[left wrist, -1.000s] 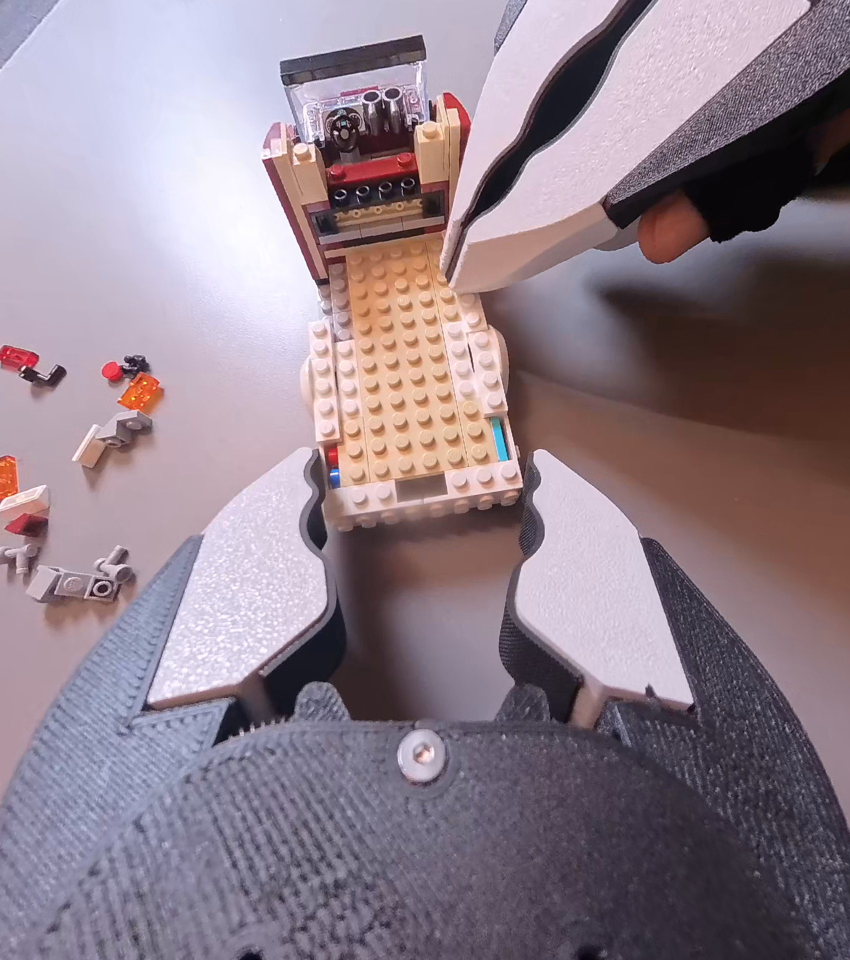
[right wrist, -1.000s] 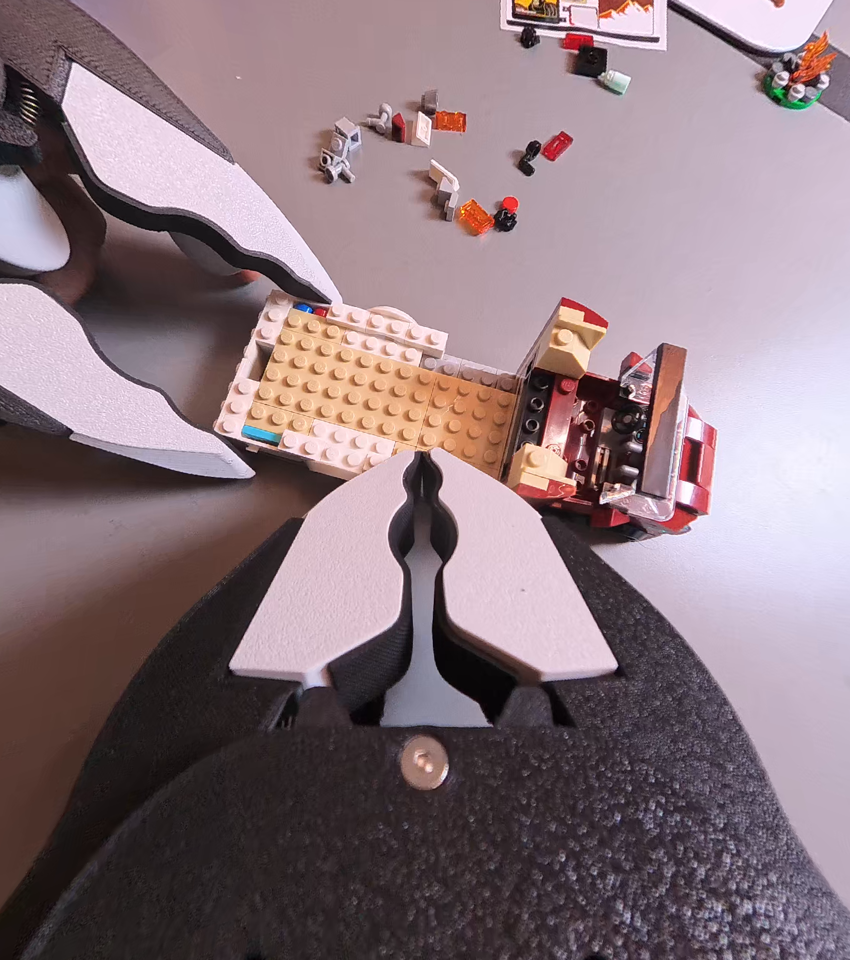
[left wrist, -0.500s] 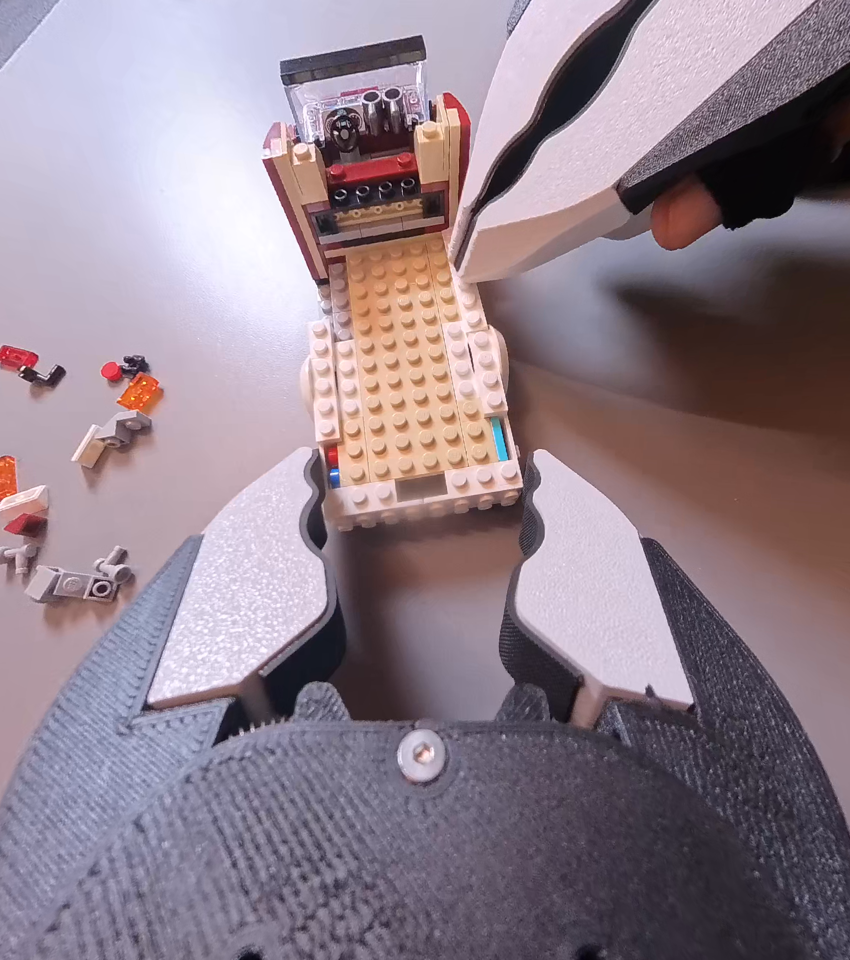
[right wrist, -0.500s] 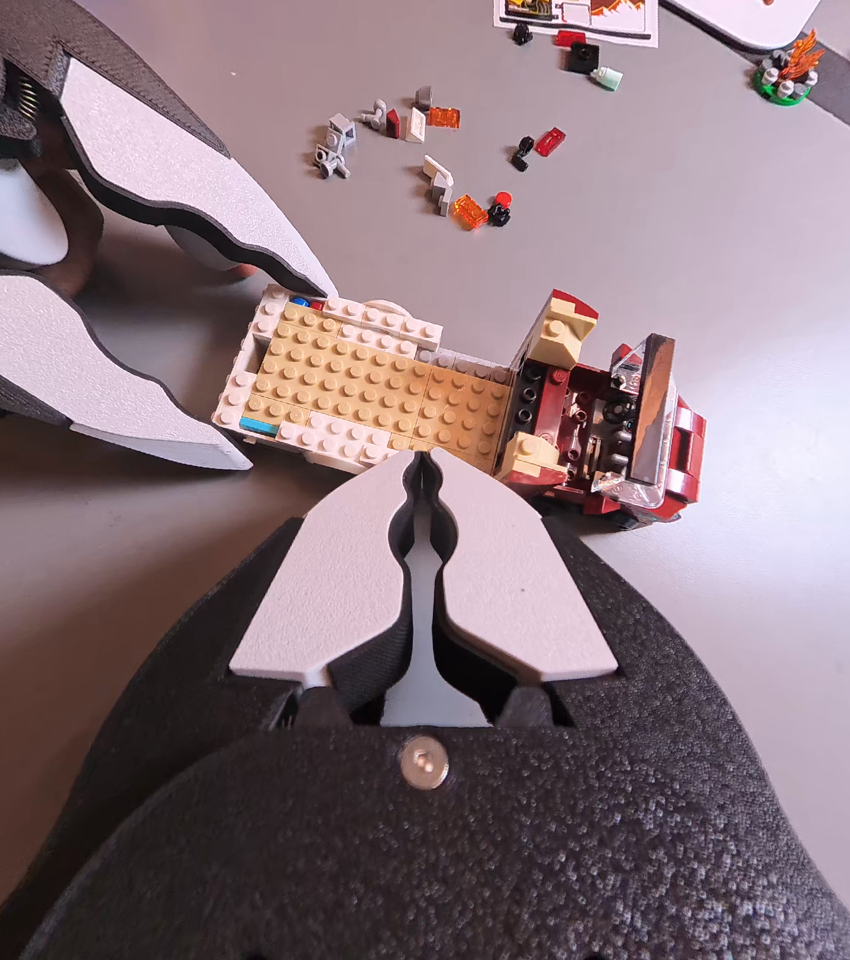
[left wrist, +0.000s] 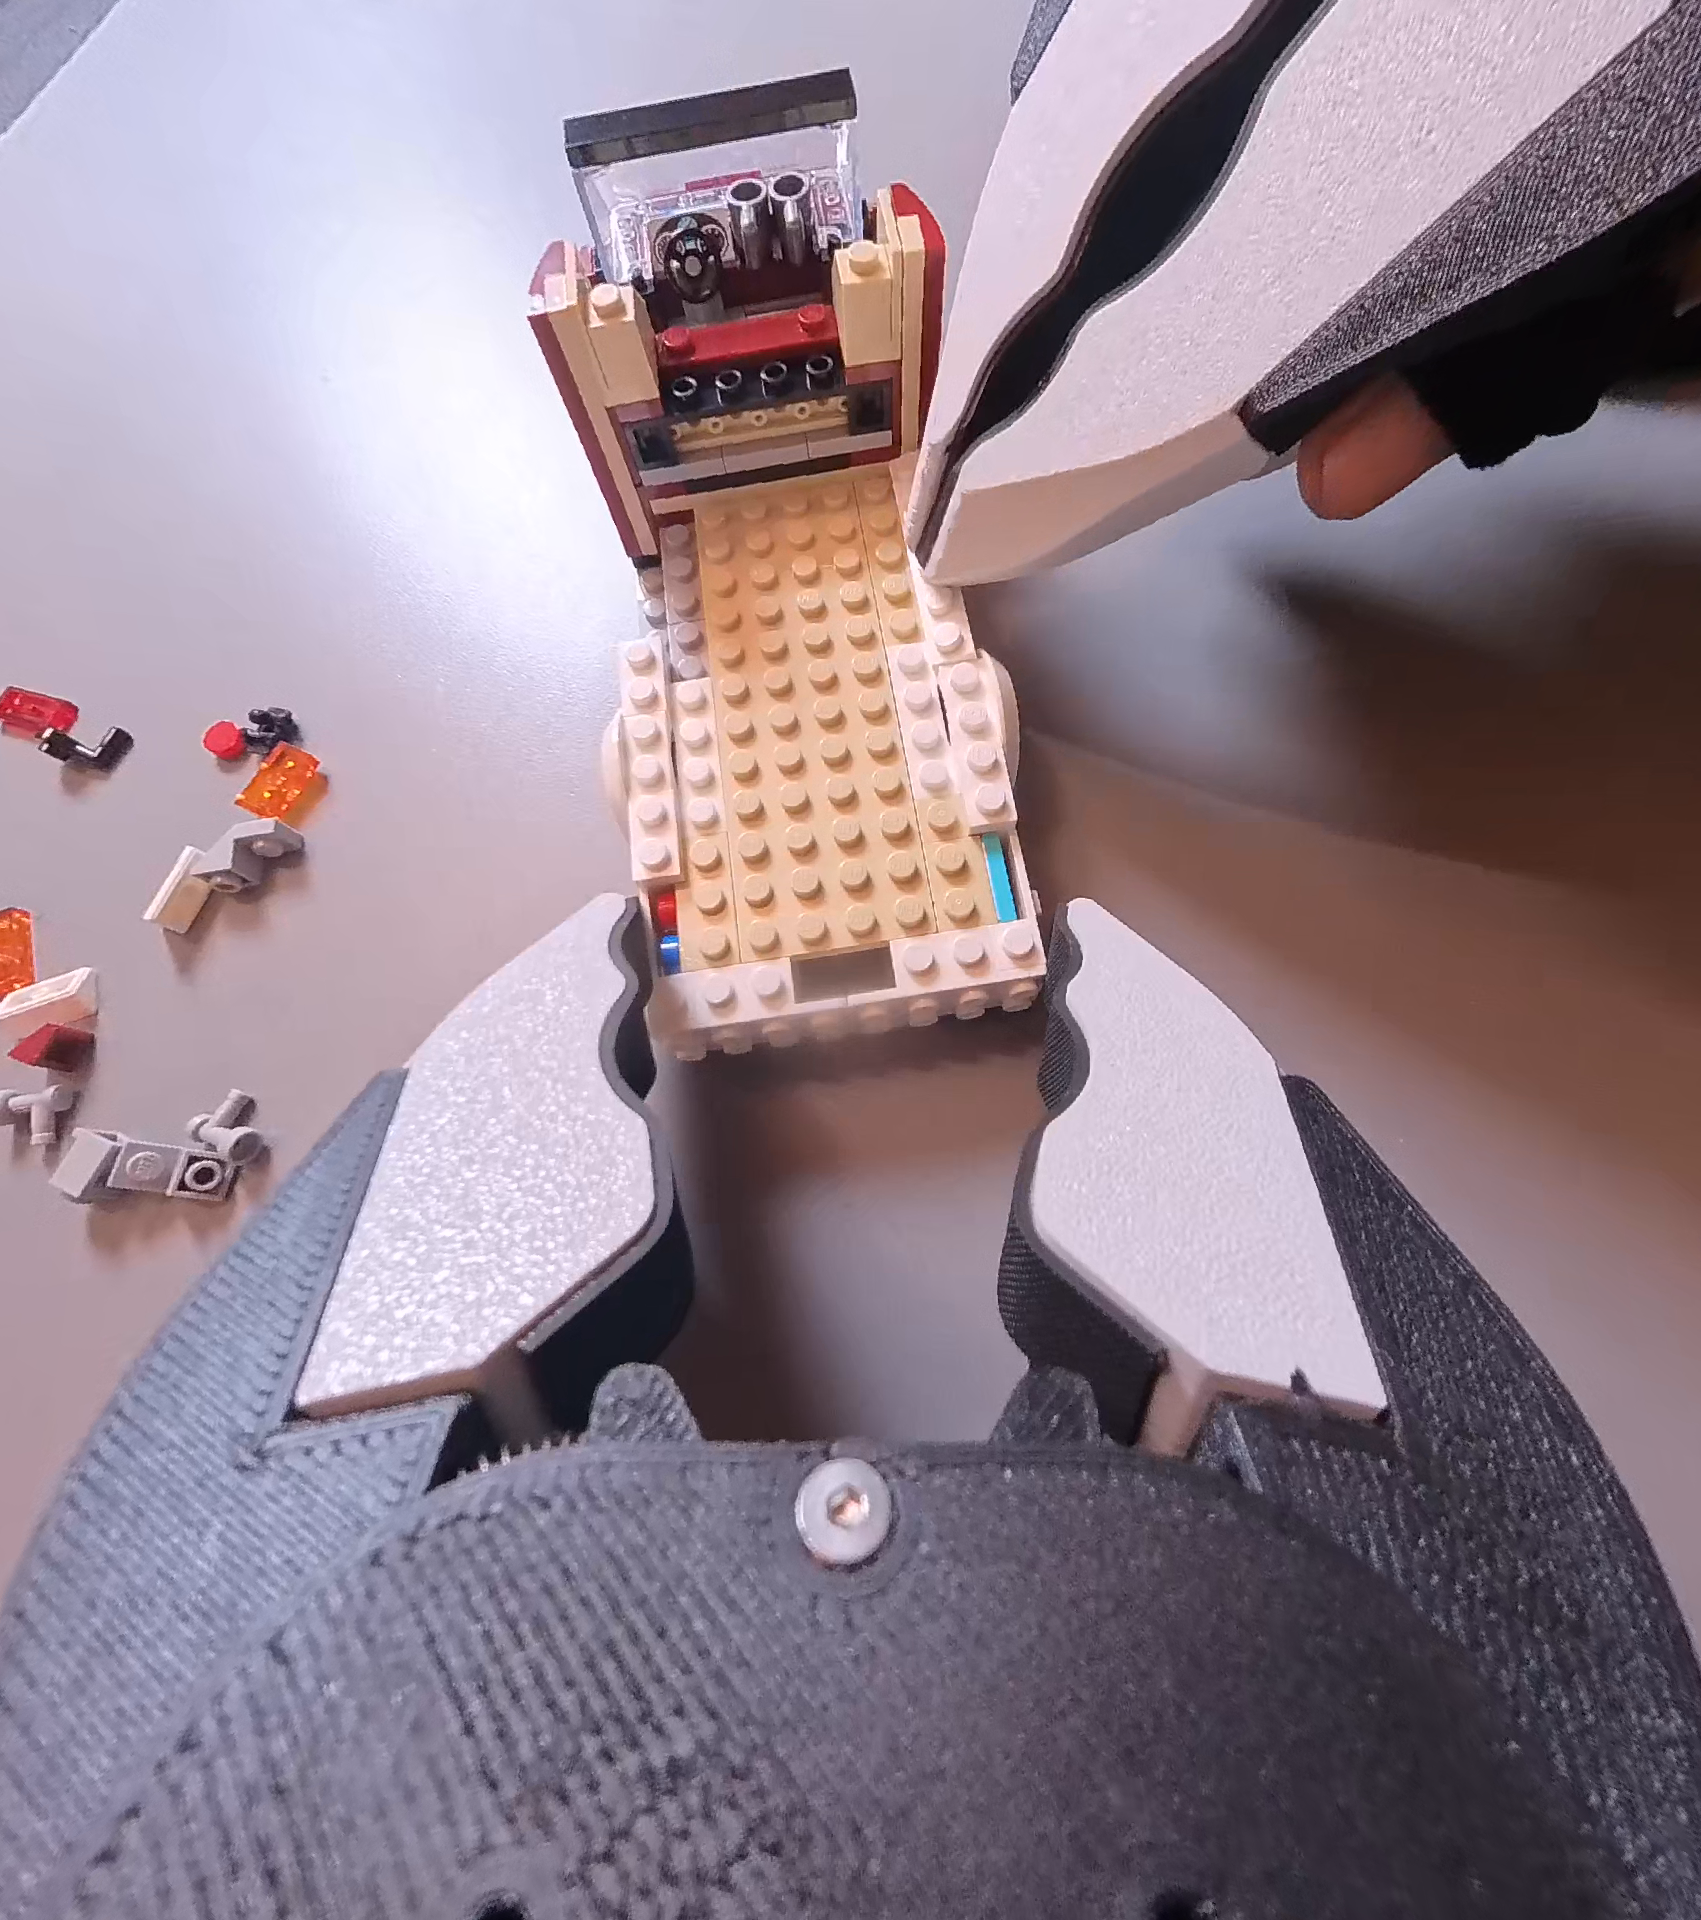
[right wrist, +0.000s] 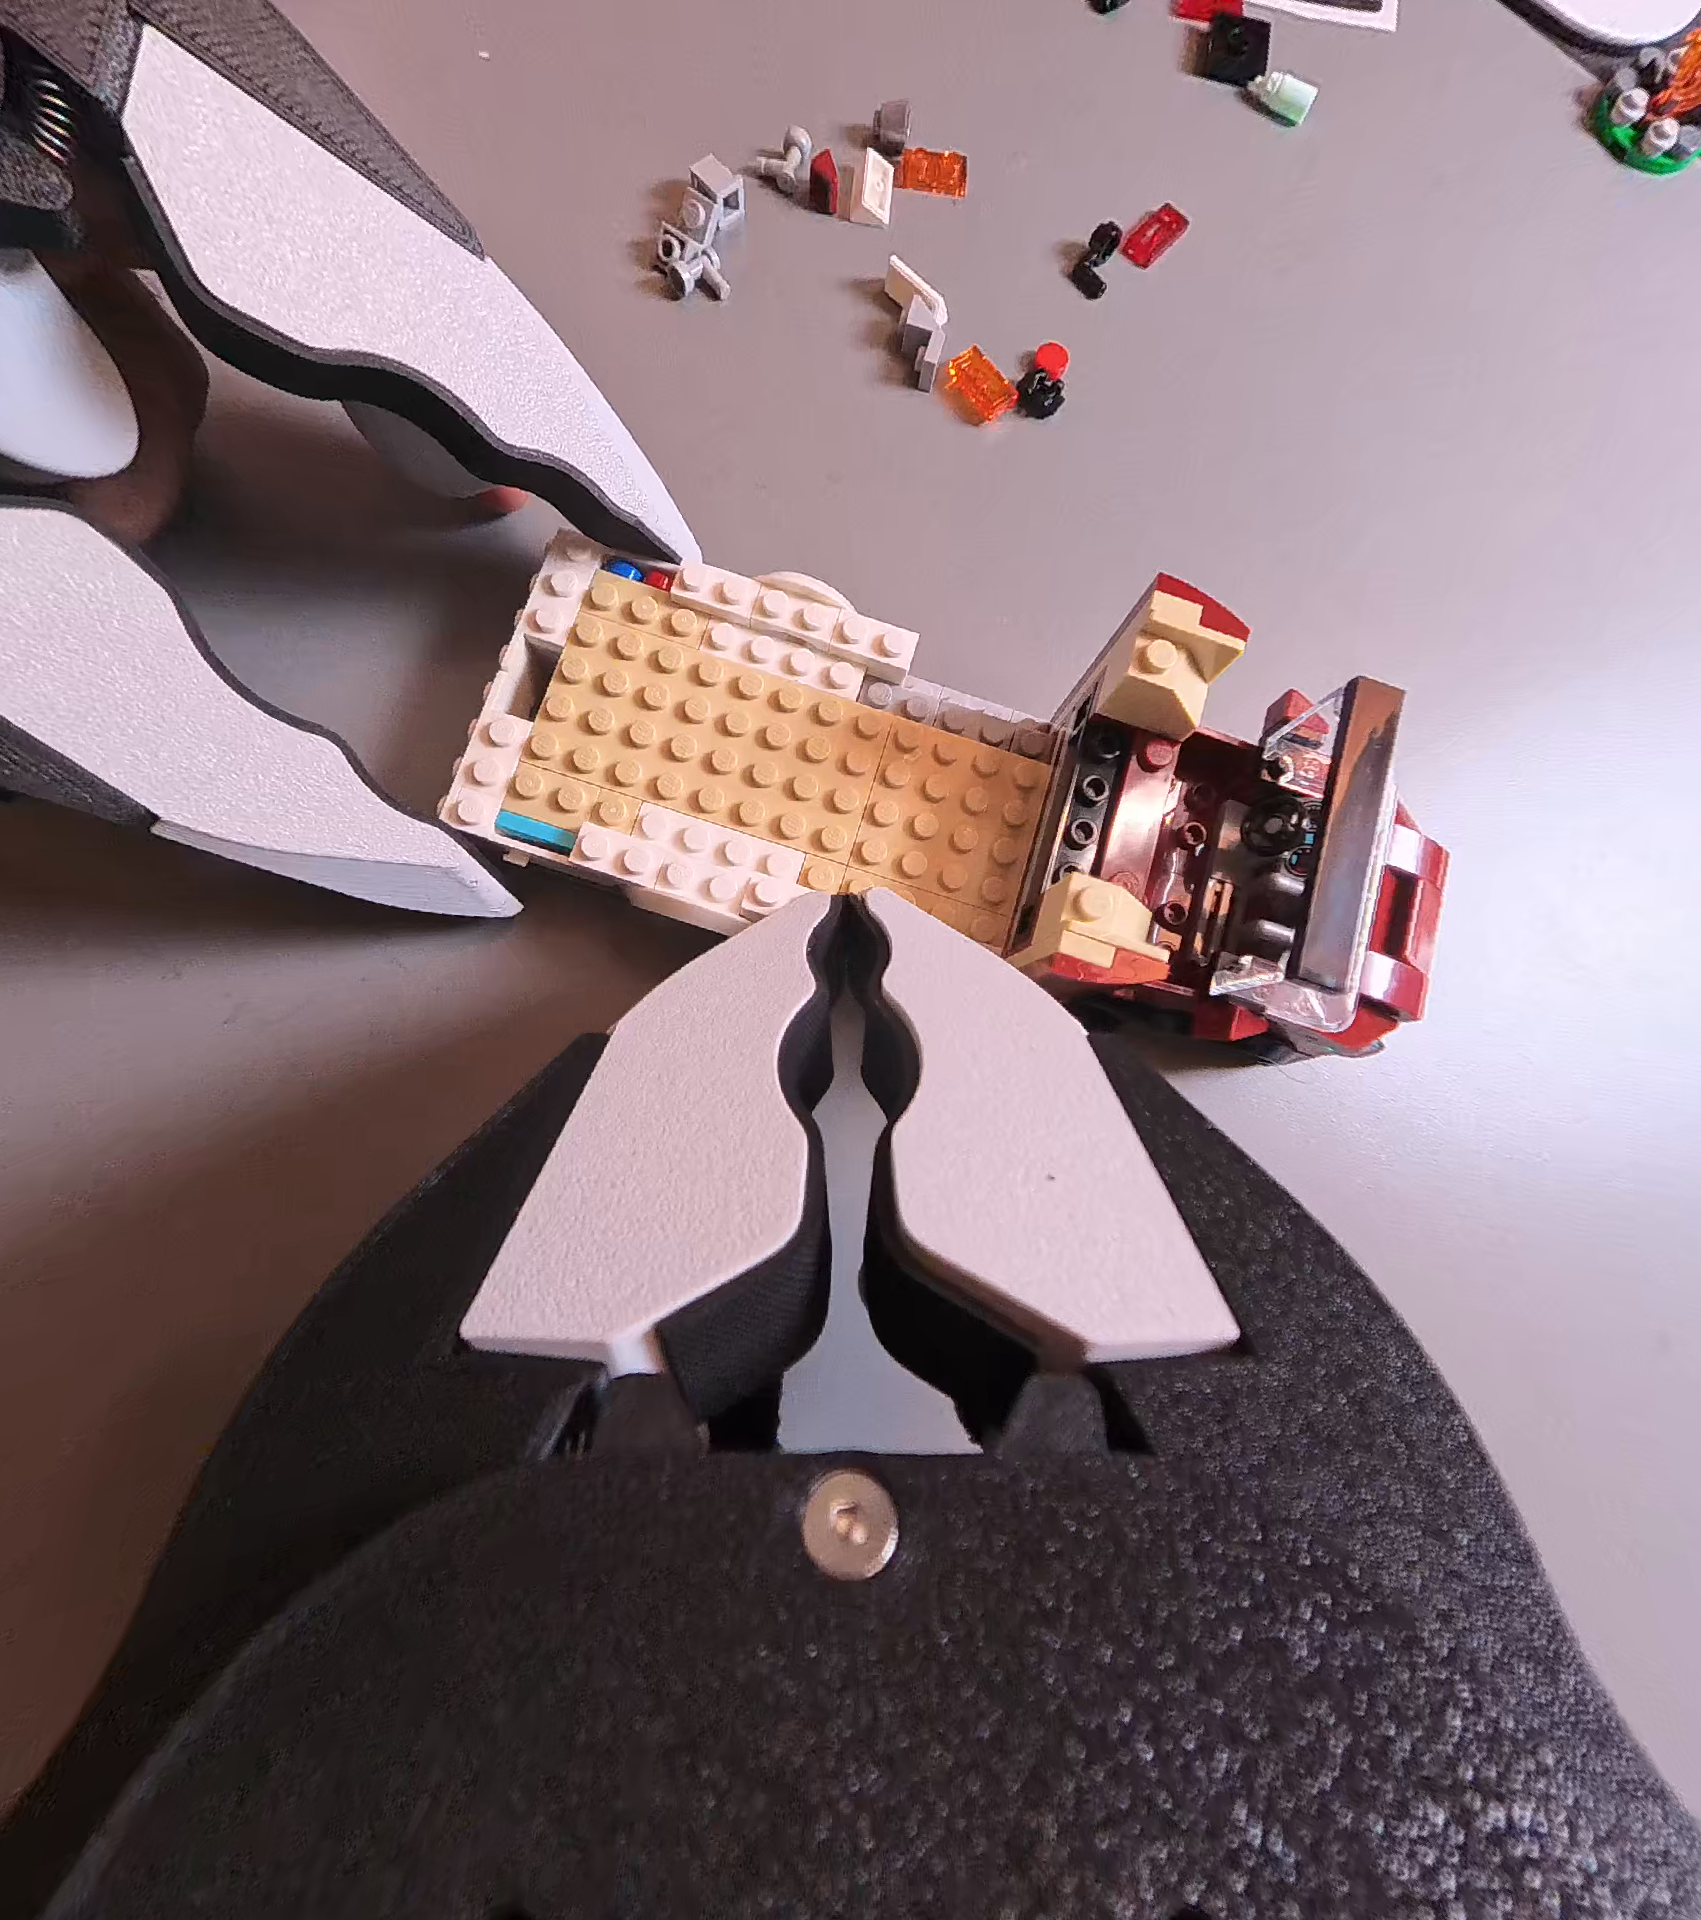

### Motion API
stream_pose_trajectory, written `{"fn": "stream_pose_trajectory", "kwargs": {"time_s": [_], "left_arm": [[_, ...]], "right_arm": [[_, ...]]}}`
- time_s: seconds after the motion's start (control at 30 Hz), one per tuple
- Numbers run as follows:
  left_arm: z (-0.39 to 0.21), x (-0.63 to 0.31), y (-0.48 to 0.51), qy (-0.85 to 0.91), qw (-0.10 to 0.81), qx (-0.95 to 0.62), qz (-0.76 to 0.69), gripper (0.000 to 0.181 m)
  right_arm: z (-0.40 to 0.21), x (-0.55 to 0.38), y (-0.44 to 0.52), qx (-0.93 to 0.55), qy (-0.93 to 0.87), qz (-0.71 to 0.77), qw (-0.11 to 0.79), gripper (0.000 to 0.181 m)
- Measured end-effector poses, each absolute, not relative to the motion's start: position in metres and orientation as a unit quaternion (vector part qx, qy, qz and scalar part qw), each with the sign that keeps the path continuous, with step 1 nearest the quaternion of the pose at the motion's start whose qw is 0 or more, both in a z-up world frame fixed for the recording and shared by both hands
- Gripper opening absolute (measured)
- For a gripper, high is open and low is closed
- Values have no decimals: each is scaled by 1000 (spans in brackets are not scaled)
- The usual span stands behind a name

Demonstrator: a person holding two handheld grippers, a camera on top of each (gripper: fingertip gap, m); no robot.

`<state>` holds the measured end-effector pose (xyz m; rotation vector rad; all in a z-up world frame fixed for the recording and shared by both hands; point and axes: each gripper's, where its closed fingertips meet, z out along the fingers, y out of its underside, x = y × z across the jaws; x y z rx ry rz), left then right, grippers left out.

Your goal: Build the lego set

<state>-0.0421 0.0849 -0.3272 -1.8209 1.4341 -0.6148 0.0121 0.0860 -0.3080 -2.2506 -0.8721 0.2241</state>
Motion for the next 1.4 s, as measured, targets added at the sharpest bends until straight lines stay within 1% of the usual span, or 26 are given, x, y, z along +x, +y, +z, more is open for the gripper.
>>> {"fn": "stream_pose_trajectory", "kwargs": {"time_s": [0.43,0.6,0.67,0.9,1.4], "left_arm": [[-327,-42,85,556,363,-708,-239,74],[-327,-42,85,558,363,-707,-239,74],[-327,-42,85,558,363,-707,-239,74],[-327,-42,85,558,363,-707,-238,74],[-327,-42,84,559,363,-707,-237,74]], "right_arm": [[-308,12,85,-868,-367,88,321,1],[-297,6,86,-857,-390,125,313,0],[-291,1,83,-851,-417,129,293,0],[-307,5,82,-848,-485,78,199,0],[-309,6,80,-825,-549,44,129,1]]}}
